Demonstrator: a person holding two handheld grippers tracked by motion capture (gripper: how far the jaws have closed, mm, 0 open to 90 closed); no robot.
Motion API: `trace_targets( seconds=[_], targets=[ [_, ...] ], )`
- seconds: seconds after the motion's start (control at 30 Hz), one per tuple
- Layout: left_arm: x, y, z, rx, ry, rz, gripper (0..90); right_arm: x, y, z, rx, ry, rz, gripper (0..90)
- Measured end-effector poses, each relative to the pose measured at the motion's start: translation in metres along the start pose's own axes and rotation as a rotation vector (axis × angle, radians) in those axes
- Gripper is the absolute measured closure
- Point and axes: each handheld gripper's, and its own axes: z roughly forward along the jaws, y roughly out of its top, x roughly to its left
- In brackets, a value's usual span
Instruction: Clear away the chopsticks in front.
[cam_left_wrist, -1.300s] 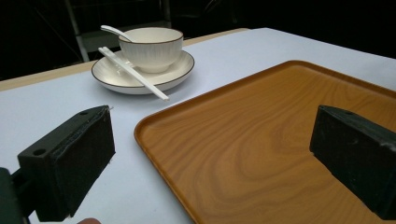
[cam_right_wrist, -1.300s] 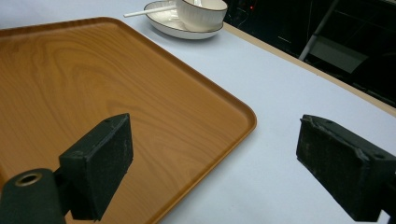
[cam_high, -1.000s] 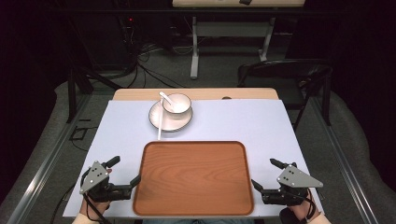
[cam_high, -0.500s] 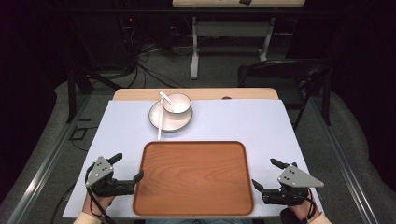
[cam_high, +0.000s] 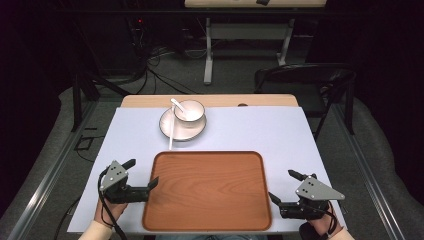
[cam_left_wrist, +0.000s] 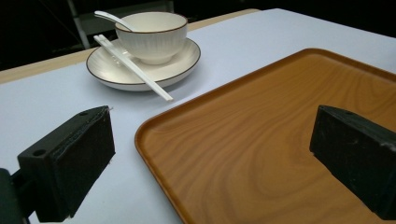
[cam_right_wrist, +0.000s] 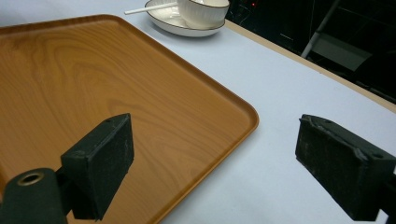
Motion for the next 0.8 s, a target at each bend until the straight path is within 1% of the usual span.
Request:
trace_targets(
  seconds=[0.07,0.17,0.23,0.27,0.33,0.43,0.47,0.5,0.53,0.6,0.63,0.7,0.73,0.8],
  targets=[
    [0.002,0.004,0.006,0.002,-0.001,-0.007,0.0,0.0,0.0,0.0,-0.001,-0.001,0.001,10.8],
    [0.003,0.012,0.014,0.023,0.004,0.009,0.0,0.0,0.0,0.0,0.0,-0.002,0.001,10.8],
    [0.006,0.017,0.019,0.033,0.005,0.004,0.0,0.0,0.0,0.0,0.0,-0.002,-0.001,10.8],
    [0.007,0.019,0.022,0.045,0.011,0.0,0.0,0.0,0.0,0.0,0.0,-0.002,-0.001,10.8],
    [0.01,0.022,0.026,0.05,0.029,-0.008,0.0,0.0,0.0,-0.001,0.001,-0.004,-0.001,10.9],
    [0.019,0.027,0.034,0.083,0.042,-0.041,0.0,0.001,0.0,-0.001,0.003,-0.003,-0.006,11.1],
    [0.023,0.029,0.036,0.082,0.043,-0.053,0.0,0.001,0.0,-0.001,0.003,-0.002,-0.007,11.1],
    [0.03,0.034,0.04,0.084,0.052,-0.07,0.0,0.0,-0.001,0.0,0.002,-0.004,-0.001,10.9],
    [0.03,0.034,0.04,0.084,0.052,-0.07,0.0,0.0,-0.001,0.0,0.002,-0.004,-0.001,10.9],
    [0.037,0.039,0.044,0.089,0.056,-0.08,0.0,0.0,0.0,0.001,0.001,-0.001,-0.002,10.9],
    [0.041,0.043,0.047,0.102,0.061,-0.083,0.0,0.0,0.0,0.001,0.004,0.0,-0.007,10.9],
    [0.048,0.049,0.053,0.129,0.069,-0.107,0.0,0.001,0.0,0.001,0.005,0.0,-0.007,10.9],
    [0.052,0.052,0.056,0.14,0.073,-0.127,0.0,0.001,0.0,0.0,0.004,-0.001,-0.005,10.9],
    [0.059,0.057,0.062,0.157,0.08,-0.149,0.0,0.001,0.0,-0.001,0.002,-0.004,-0.008,10.9]
  ],
)
